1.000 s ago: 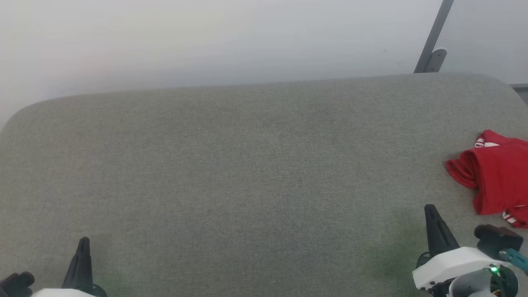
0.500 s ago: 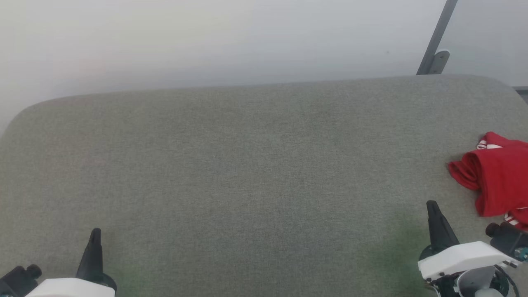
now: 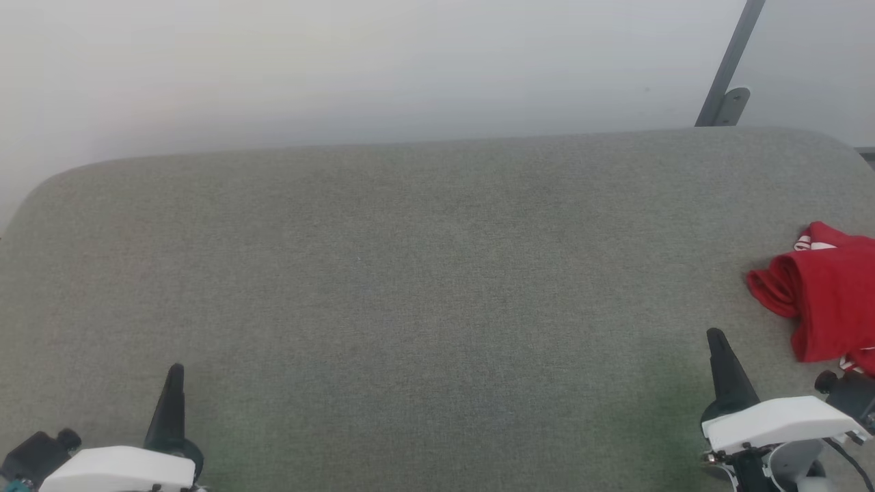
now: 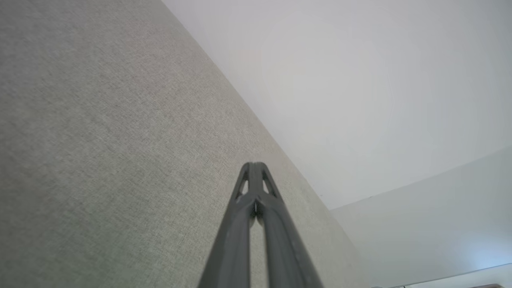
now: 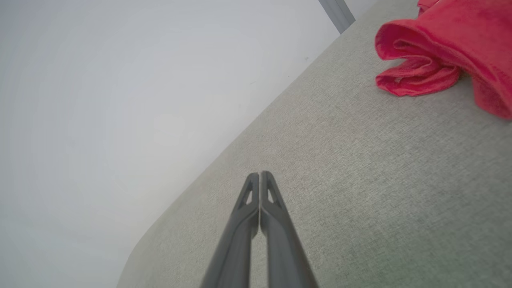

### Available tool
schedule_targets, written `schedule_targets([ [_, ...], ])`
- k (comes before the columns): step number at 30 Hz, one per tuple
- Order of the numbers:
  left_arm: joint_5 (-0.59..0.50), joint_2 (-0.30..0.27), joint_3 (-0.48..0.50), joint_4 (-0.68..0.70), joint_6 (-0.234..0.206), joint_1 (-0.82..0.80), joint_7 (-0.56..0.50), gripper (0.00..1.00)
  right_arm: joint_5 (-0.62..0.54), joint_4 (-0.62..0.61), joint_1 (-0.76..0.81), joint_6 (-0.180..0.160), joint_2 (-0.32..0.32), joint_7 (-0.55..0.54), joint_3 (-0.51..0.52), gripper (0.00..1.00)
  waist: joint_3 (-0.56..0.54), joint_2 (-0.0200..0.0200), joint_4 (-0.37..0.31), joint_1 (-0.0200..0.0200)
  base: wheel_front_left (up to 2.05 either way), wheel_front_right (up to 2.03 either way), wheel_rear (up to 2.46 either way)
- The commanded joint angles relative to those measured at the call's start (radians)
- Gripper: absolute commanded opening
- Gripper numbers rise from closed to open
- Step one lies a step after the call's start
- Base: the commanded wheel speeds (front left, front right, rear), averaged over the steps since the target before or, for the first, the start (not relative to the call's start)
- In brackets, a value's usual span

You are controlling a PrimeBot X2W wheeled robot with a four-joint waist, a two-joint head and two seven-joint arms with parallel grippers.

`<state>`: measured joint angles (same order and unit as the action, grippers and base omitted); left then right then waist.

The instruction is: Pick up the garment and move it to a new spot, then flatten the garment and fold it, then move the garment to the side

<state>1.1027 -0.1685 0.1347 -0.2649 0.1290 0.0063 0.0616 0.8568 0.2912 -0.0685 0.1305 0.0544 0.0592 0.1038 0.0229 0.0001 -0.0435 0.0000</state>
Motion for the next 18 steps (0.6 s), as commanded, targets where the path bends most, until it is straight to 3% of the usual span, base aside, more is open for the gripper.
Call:
schedule_targets([
  [1,0.024,-0.002,0.001,0.013,0.001,-0.026,-0.009,0.00,0.037,-0.017,-0.024,0.000,-0.001,-0.009,0.003,0.00,0.000,-0.0001,0.001,0.0000,0.00,0.00,0.00],
  [18,0.157,0.031,-0.005,0.016,0.002,-0.053,-0.055,0.00,0.234,-0.026,-0.031,0.000,-0.002,-0.055,0.005,0.00,-0.005,-0.0001,0.010,0.0000,0.00,0.00,0.00],
])
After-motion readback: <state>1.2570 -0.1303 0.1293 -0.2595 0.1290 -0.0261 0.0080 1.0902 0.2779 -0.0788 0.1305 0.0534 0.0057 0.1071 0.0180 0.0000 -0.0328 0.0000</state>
